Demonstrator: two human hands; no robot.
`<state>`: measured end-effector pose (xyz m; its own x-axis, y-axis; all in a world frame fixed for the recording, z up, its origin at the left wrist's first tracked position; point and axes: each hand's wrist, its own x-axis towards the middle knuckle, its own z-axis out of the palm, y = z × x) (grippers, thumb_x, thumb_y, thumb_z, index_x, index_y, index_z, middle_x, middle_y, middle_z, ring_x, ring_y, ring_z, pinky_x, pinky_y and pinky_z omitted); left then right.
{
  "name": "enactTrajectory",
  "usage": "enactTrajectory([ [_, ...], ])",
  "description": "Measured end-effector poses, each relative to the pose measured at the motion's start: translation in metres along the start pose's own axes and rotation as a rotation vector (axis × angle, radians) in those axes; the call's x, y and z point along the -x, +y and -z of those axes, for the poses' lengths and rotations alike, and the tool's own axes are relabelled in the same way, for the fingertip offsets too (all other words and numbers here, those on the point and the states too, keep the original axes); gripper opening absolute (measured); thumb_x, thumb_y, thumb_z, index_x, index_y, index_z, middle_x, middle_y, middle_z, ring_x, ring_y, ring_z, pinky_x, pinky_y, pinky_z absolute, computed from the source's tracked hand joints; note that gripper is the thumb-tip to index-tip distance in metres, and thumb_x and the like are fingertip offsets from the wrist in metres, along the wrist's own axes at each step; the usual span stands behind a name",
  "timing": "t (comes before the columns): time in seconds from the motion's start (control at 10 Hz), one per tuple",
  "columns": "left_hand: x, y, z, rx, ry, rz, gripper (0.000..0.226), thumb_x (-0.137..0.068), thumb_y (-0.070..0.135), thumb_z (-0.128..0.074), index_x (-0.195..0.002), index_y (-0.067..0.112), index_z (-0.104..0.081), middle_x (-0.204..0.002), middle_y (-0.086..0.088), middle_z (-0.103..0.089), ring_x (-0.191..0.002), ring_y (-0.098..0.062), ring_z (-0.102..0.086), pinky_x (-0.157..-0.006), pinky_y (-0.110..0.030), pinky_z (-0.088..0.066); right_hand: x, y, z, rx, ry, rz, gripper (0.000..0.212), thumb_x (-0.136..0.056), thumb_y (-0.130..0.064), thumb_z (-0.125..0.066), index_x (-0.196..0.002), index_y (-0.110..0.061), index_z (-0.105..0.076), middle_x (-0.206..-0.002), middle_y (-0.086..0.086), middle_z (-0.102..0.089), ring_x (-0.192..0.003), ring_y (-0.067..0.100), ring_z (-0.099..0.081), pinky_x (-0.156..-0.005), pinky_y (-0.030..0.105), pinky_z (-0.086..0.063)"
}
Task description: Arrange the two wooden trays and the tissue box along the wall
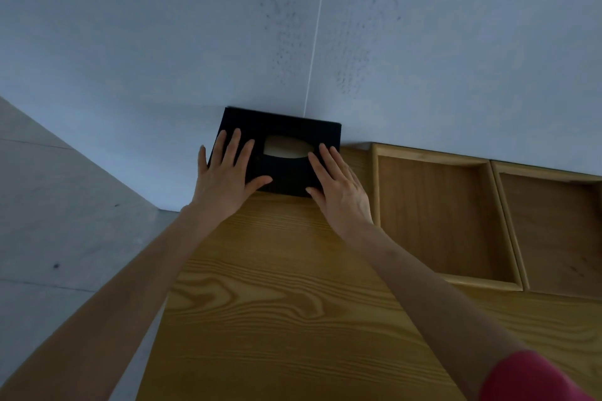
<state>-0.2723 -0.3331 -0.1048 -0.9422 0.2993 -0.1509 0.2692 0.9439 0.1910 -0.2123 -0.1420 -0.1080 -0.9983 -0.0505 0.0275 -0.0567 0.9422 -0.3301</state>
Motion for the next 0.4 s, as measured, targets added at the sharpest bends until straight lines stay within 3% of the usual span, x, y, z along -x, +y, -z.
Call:
enactTrajectory([
  [0.2,0.002,0.010,0.018,-0.054,-0.151,0.032,0.079,-0.089,0.057,-0.029,-0.146,0.016,0.006,-0.157,-0.010,0.012,-0.143,-0.029,0.015,-0.115,-0.052,0.007,-0.001,0.000,0.020,0.092,-0.158,0.015,0.063,-0.095,-0.029,-0.046,-0.147,-0.018,-0.012,-0.158,0.005,-0.002,-0.145,0.021,0.002,-0.119,0.037,-0.005],
  [0.4,0.017,0.035,0.037,-0.011,-0.027,0.007,0.080,-0.089,0.057,-0.031,-0.146,0.013,0.005,-0.157,-0.010,0.008,-0.144,-0.030,0.012,-0.116,-0.052,0.006,0.015,0.001,0.042,0.174,-0.183,-0.072,0.069,-0.091,-0.039,-0.047,-0.147,-0.022,-0.009,-0.158,0.004,-0.002,-0.145,0.023,0.006,-0.117,0.043,0.002],
])
